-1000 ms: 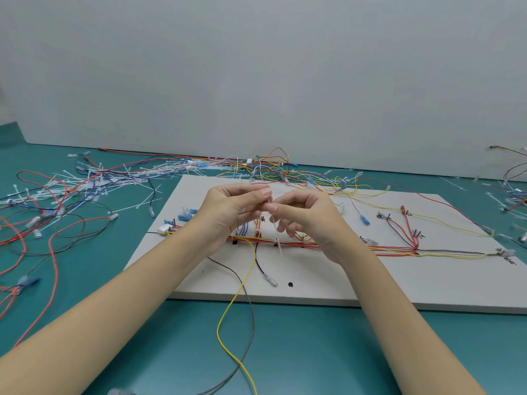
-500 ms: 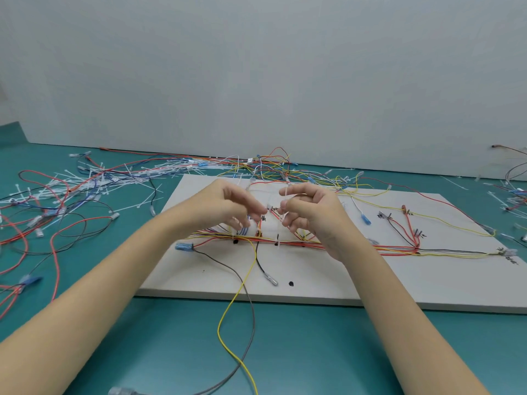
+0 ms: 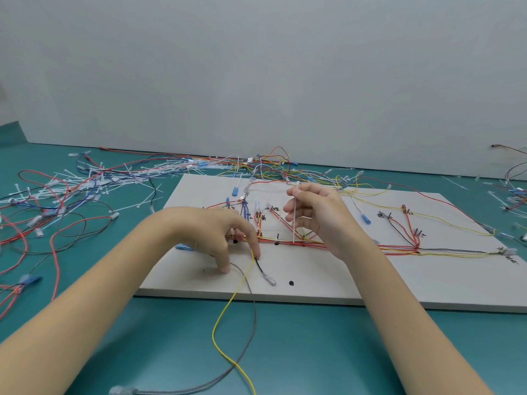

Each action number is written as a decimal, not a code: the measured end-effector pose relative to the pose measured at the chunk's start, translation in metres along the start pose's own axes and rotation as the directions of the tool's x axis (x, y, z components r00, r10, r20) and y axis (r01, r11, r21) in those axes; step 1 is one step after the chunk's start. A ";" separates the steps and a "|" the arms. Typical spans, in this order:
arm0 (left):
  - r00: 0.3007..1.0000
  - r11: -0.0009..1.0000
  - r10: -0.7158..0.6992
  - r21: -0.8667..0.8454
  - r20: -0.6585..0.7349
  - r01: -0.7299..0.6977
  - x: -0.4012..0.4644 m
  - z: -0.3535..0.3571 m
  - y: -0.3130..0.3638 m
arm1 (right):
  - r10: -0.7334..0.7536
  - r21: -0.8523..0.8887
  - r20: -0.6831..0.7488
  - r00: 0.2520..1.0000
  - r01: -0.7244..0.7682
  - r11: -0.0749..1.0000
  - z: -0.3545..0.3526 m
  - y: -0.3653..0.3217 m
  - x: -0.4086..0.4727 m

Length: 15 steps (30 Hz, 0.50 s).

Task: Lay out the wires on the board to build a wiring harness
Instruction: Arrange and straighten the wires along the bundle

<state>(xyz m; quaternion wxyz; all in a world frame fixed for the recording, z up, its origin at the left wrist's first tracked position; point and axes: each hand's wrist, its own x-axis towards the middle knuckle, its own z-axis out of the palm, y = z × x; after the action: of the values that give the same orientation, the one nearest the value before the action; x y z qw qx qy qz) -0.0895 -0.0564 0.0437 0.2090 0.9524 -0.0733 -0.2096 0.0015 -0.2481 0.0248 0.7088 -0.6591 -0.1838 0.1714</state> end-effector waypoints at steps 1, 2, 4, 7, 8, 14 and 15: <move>0.999 1.000 0.001 -0.022 -0.037 -0.002 0.001 0.001 0.000 | 0.004 0.008 -0.001 1.000 -0.004 1.000 -0.001 0.000 0.000; 0.997 0.999 0.009 -0.050 -0.071 -0.012 0.002 0.002 0.000 | 0.007 0.014 -0.003 1.000 -0.007 1.000 -0.001 0.001 0.001; 0.992 0.994 0.042 -0.093 -0.123 -0.053 0.004 0.004 -0.003 | 0.015 0.025 -0.009 1.000 -0.015 1.000 -0.002 0.002 0.001; 0.981 0.988 0.078 -0.120 -0.179 -0.101 0.009 0.006 -0.005 | 0.038 0.022 -0.016 0.999 -0.038 0.999 -0.002 0.003 0.002; 0.974 0.986 0.079 -0.125 -0.212 -0.107 0.010 0.007 -0.004 | 0.053 0.017 -0.023 0.998 -0.053 0.998 -0.002 0.003 0.002; 0.868 0.936 0.010 -0.300 -0.497 -0.183 0.020 0.011 0.005 | 0.153 -0.062 0.017 0.988 -0.152 0.986 -0.002 -0.005 -0.004; 0.853 0.910 0.003 -0.352 -0.522 -0.218 0.022 0.011 0.007 | 0.162 -0.078 0.054 0.985 -0.157 0.984 -0.001 -0.007 -0.006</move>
<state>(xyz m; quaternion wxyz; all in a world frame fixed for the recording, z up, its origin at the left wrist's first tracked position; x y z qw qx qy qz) -0.0754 -0.0719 0.0294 0.4223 0.9046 -0.0271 0.0520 -0.0038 -0.2523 0.0312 0.6622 -0.6920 -0.1579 0.2404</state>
